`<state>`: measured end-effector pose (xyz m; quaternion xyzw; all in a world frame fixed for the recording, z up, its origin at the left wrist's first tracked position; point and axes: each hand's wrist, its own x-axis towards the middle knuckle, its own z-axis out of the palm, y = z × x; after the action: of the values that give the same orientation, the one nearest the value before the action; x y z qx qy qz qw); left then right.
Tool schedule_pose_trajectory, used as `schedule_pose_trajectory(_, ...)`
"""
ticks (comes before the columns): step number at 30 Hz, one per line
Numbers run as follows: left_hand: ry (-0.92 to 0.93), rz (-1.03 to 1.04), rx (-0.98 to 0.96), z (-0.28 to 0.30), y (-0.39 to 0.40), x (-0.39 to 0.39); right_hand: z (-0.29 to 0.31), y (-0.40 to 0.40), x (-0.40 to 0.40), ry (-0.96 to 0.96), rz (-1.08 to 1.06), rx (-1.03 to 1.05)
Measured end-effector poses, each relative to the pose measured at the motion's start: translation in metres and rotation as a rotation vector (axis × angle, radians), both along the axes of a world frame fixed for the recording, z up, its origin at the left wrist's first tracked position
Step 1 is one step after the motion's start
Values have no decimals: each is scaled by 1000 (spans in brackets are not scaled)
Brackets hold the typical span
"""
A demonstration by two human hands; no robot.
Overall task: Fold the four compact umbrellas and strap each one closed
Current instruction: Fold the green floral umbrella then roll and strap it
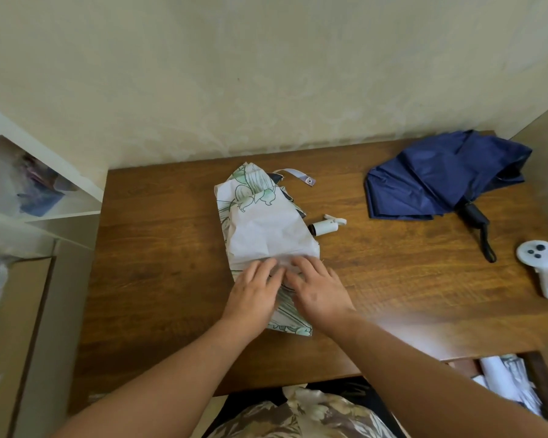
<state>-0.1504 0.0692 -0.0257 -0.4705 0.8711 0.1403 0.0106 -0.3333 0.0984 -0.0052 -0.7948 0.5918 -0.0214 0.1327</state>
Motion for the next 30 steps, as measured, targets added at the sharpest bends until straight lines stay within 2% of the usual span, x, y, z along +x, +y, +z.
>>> schedule_pose_trajectory(3, -263, -111, 149, -13, -7, 7, -8, -12, -10, 159, 49, 315)
schedule_pose_trajectory(6, -383, -201, 144, -20, -7, 25, -23, -6, -26, 299, 58, 434)
schedule_pose_trajectory(11, -345, -272, 88, -41, 10, 83, -39, 18, -63, 364, 2, 442)
schedule_pose_trajectory(16, -314, -204, 158, -41, 32, 127, -40, 18, -70, 361, -27, 492)
schedule_pose_trajectory(18, -224, -105, 270, -28, 27, 122, -39, 15, -68, 354, -28, 511)
schedule_pose_trajectory(20, -56, 87, 333, -10, 13, 106, -37, 13, -69, 350, -28, 537)
schedule_pose_trajectory(24, 371, 804, 251, 28, -36, 64, -32, 10, -68, 350, -25, 574)
schedule_pose_trajectory(27, 686, 1137, 533, 47, -70, 41, -31, 9, -67, 337, -32, 597)
schedule_pose_trajectory(29, 800, 1210, 775, 55, -82, 32, -30, 9, -67, 327, -30, 603)
schedule_pose_trajectory(30, 814, 1214, 837, 55, -83, 31, -29, 8, -67, 319, -29, 613)
